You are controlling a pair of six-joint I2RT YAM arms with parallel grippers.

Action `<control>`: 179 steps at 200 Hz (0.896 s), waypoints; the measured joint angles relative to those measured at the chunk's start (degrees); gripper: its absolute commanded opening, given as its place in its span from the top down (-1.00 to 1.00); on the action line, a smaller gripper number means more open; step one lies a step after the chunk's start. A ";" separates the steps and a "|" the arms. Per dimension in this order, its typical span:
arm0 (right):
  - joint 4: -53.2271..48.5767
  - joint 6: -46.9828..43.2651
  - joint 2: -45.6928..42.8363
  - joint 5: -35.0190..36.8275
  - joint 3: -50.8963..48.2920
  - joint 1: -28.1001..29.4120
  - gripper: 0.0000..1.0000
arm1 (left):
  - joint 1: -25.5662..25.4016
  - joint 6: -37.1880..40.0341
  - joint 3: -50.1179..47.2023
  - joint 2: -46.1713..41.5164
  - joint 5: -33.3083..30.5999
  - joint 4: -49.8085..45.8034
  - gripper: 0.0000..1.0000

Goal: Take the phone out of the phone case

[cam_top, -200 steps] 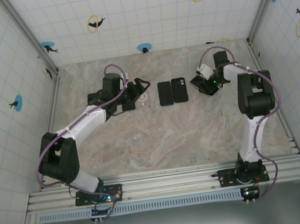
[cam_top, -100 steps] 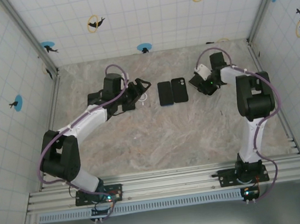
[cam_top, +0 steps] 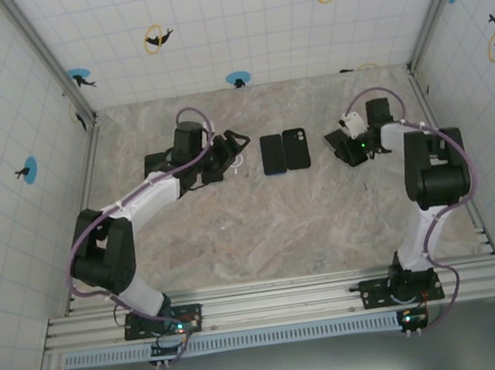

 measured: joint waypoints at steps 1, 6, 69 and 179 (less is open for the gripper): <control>0.07 0.15 -0.17 -0.11 -0.17 -0.02 0.06 | -0.09 -0.15 0.02 0.09 0.00 0.07 -0.64; 0.55 1.25 -1.25 -0.76 -1.55 -0.31 0.06 | -0.31 -0.22 0.22 0.33 0.00 0.24 -0.64; 11.02 15.96 -15.17 -10.78 -13.99 0.24 0.07 | -6.40 -3.65 8.61 8.02 -0.57 4.44 -0.56; 15.65 27.50 -30.60 -14.10 -20.46 8.90 0.08 | -14.10 -4.85 22.43 15.85 -3.56 4.33 -0.27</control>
